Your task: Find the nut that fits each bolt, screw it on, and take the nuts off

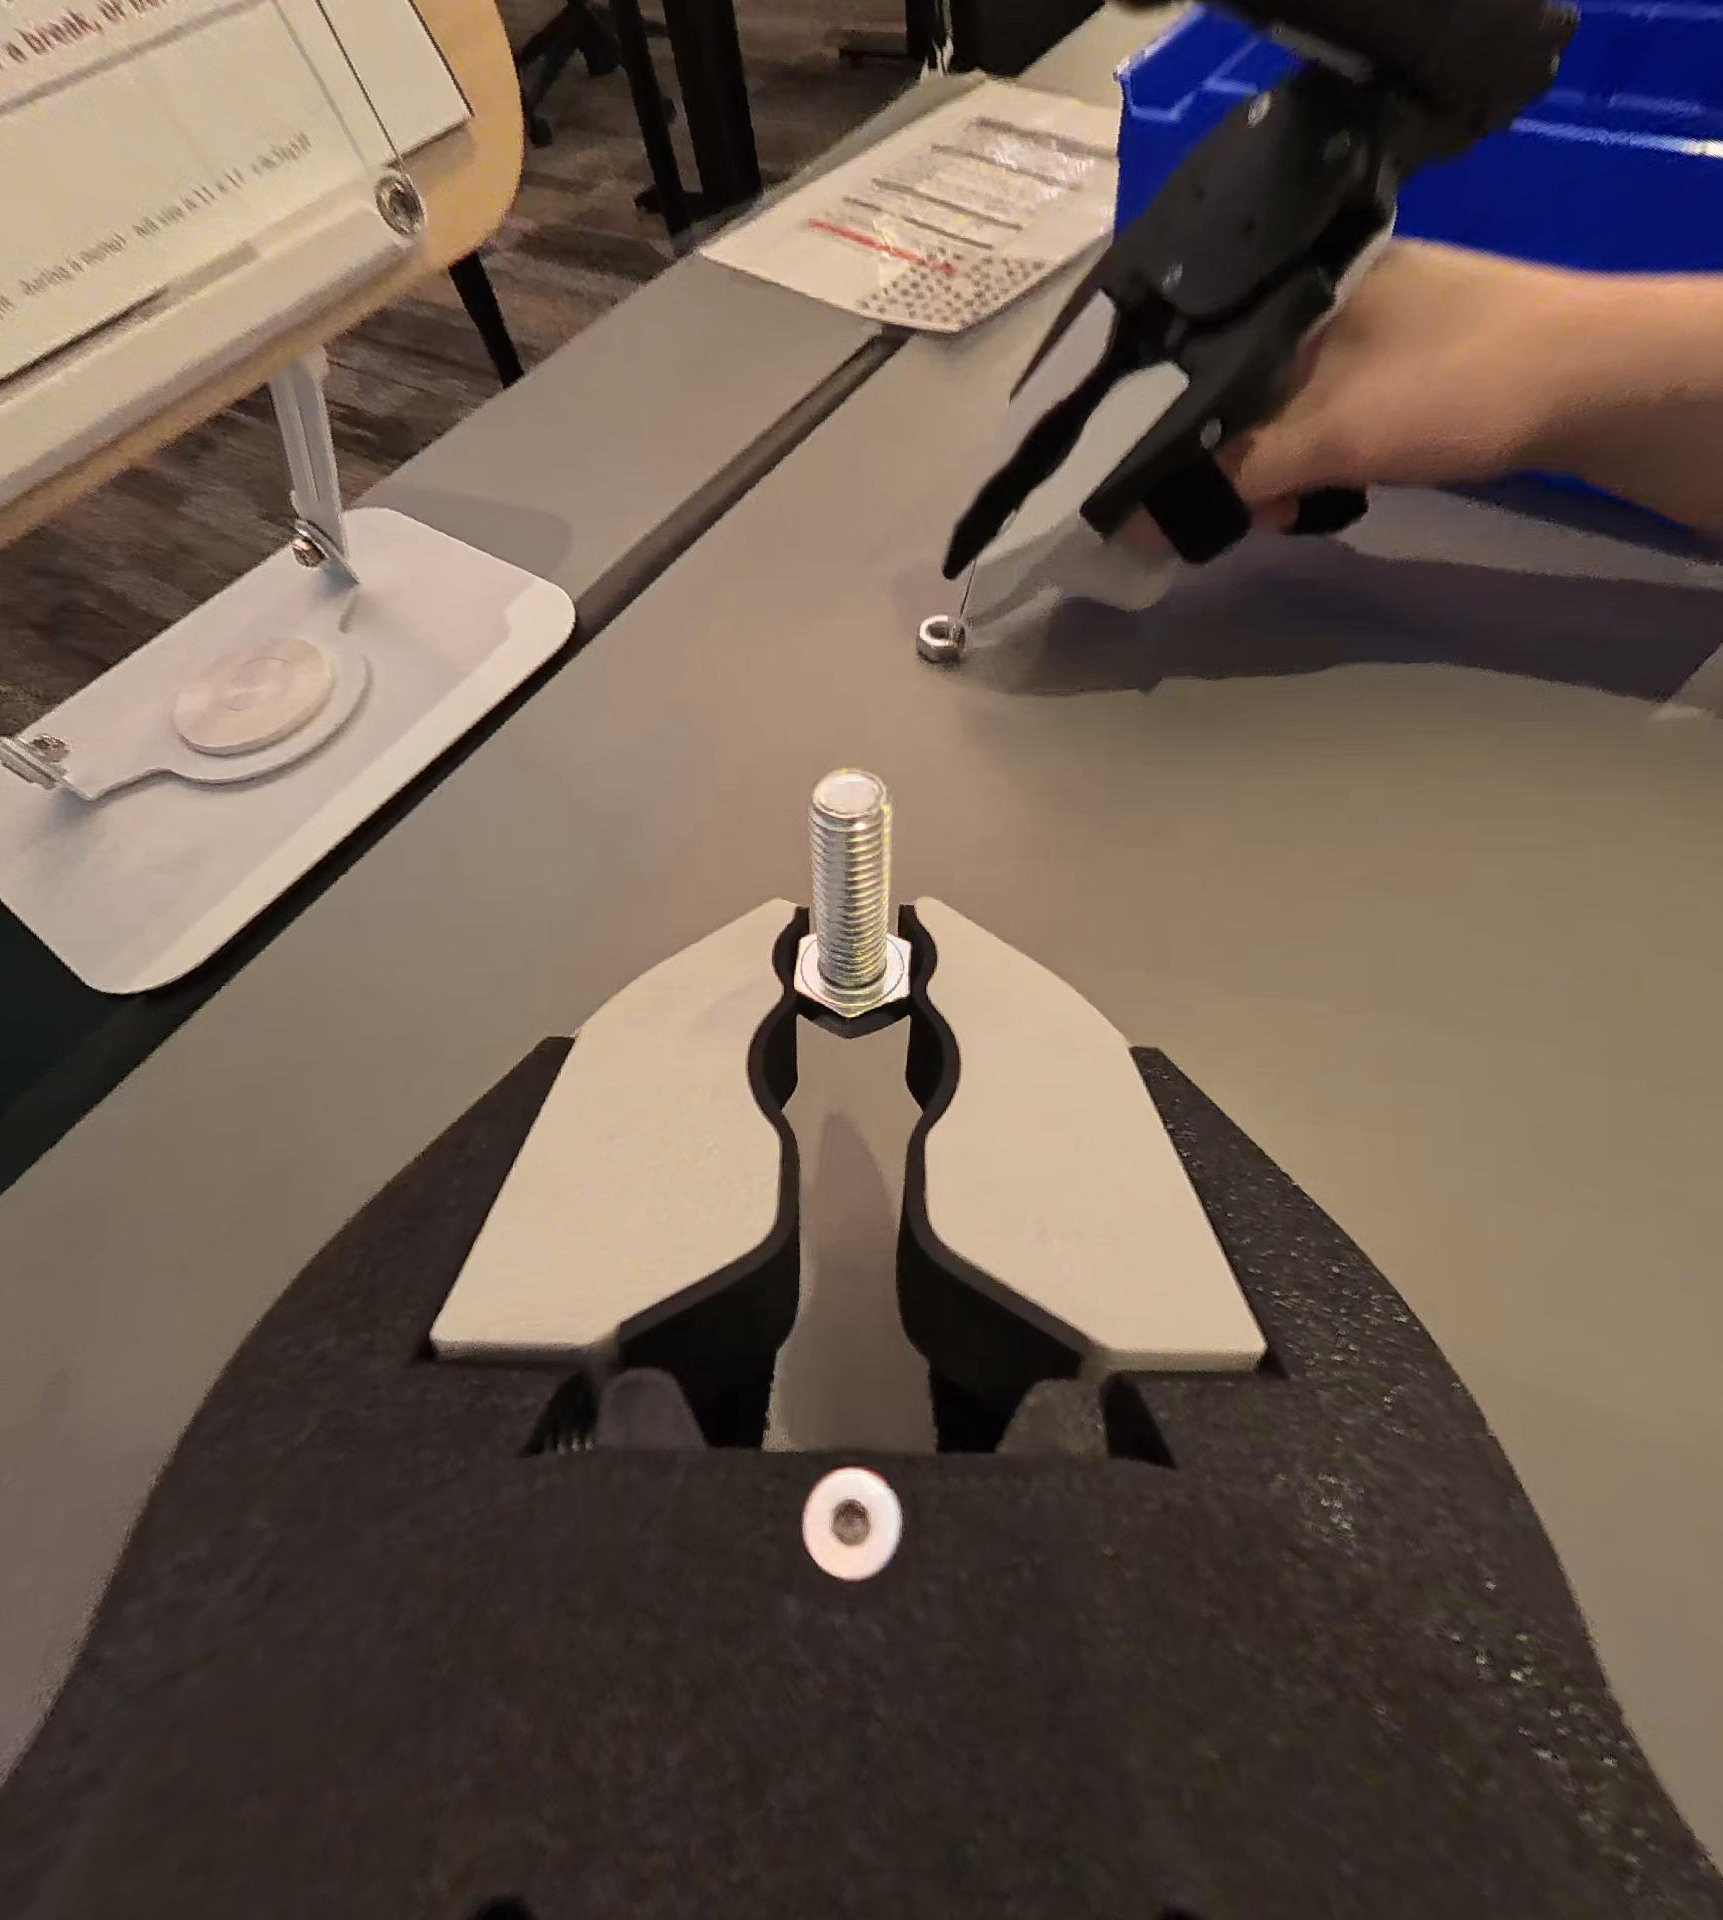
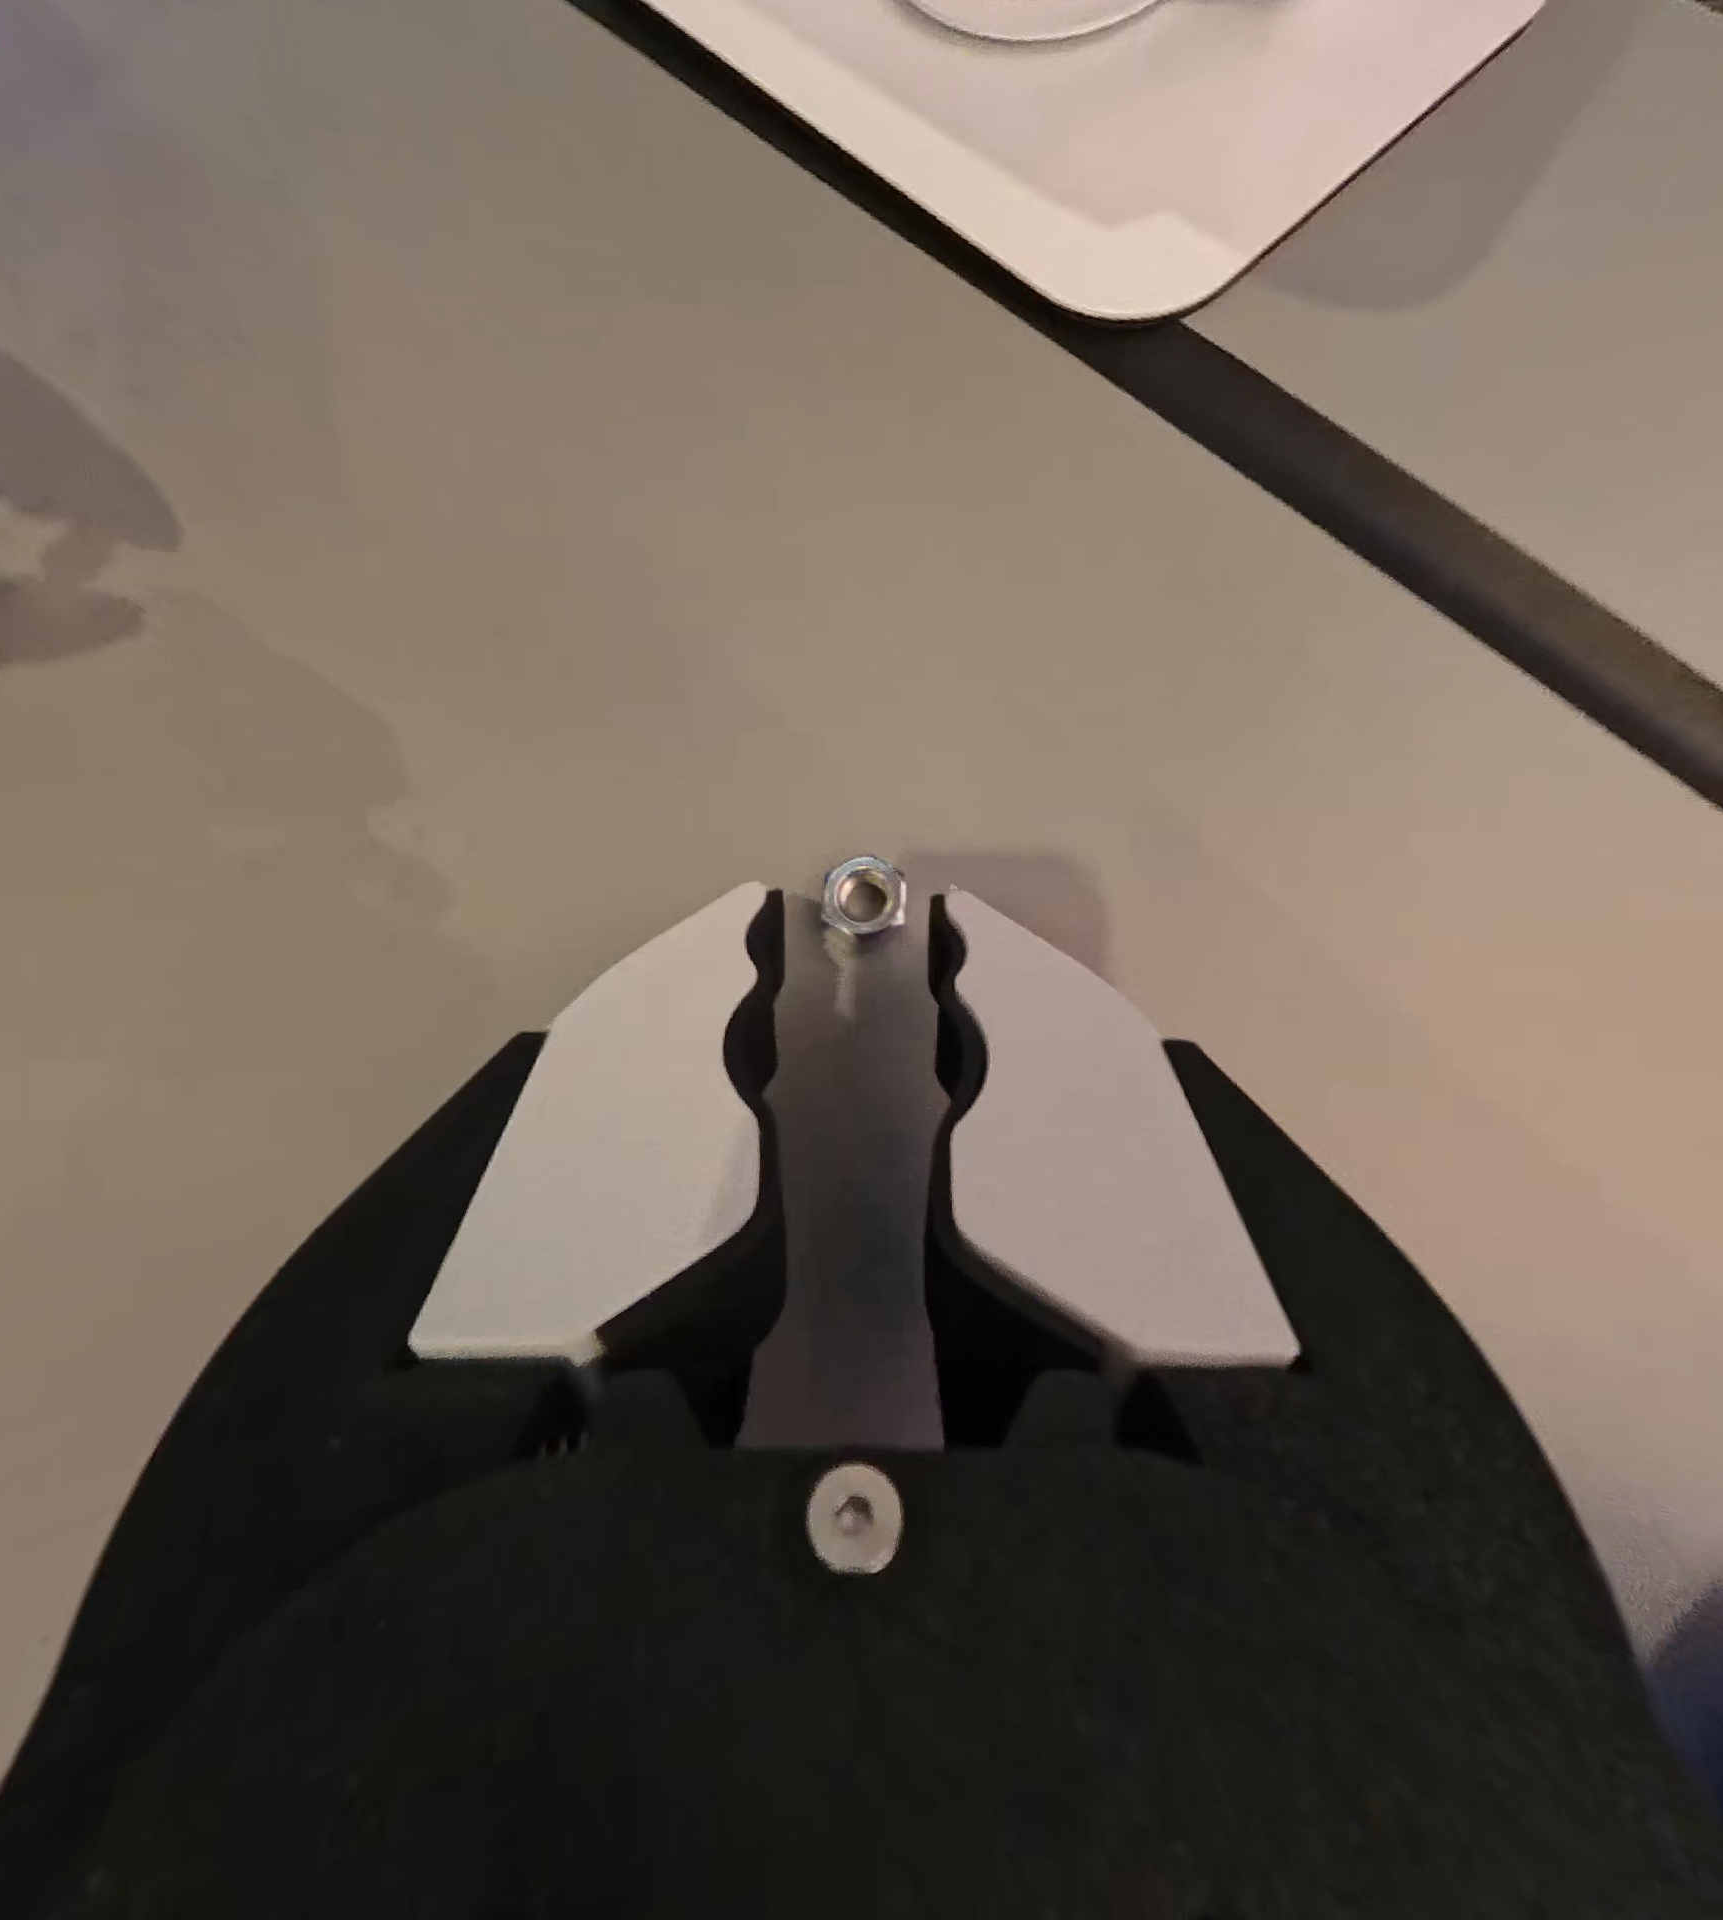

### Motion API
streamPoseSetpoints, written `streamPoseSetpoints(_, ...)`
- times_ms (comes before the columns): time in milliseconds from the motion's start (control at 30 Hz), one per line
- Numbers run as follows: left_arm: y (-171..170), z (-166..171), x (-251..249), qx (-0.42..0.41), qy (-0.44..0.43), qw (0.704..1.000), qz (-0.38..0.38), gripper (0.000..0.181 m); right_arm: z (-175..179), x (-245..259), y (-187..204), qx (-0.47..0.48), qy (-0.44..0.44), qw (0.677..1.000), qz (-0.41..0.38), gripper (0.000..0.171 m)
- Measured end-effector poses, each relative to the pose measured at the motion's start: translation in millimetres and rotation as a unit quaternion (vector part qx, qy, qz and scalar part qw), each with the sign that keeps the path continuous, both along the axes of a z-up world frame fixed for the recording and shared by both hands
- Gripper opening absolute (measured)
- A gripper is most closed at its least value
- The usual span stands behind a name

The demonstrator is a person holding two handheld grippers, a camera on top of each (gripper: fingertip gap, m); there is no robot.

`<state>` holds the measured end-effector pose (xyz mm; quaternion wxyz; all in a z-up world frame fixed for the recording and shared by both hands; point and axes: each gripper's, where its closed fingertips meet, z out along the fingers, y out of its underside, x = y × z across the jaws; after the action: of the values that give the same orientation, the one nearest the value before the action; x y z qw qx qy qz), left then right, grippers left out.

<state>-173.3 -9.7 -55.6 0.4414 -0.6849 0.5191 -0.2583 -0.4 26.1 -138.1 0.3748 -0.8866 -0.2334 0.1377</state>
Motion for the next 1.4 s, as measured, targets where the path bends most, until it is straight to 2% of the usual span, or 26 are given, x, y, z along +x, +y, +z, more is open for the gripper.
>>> streamPoseSetpoints(167, -8.6, 2.2, 5.6, -0.025, -0.022, 0.999, -0.025, 0.016, -12.6, -0.6, 1.3, 0.026, -0.075, 0.995, 0.055, 0.026)
streamPoseSetpoints(467, -6.6, 1.5, 4.7, -0.026, -0.021, 0.999, -0.022, 0.016, -13.0, -0.1, 7.6, 0.031, -0.028, 0.999, 0.000, 0.026)
streamPoseSetpoints(933, -8.7, -2.4, 6.4, -0.027, -0.011, 0.999, -0.025, 0.016, -15.9, -2.2, 8.0, 0.035, -0.032, 0.999, -0.005, 0.021)
streamPoseSetpoints(1133, -8.8, -3.7, 5.9, -0.026, -0.007, 0.999, -0.027, 0.016, -15.2, -3.8, 6.0, 0.046, -0.055, 0.997, 0.017, 0.017)
streamPoseSetpoints(1233, -14.2, -6.7, 7.4, -0.031, -0.003, 0.998, -0.052, 0.016, -0.2, -19.6, -4.0, 0.075, -0.055, 0.993, 0.076, 0.017)
streamPoseSetpoints(1333, -32.9, -12.7, 13.8, -0.047, -0.001, 0.992, -0.115, 0.016, 45.0, -57.3, -33.4, 0.123, 0.002, 0.977, 0.175, 0.017)
streamPoseSetpoints(1400, -49.6, -17.2, 19.8, -0.054, 0.004, 0.986, -0.159, 0.016, 83.4, -91.1, -71.4, 0.140, 0.065, 0.950, 0.271, 0.017)
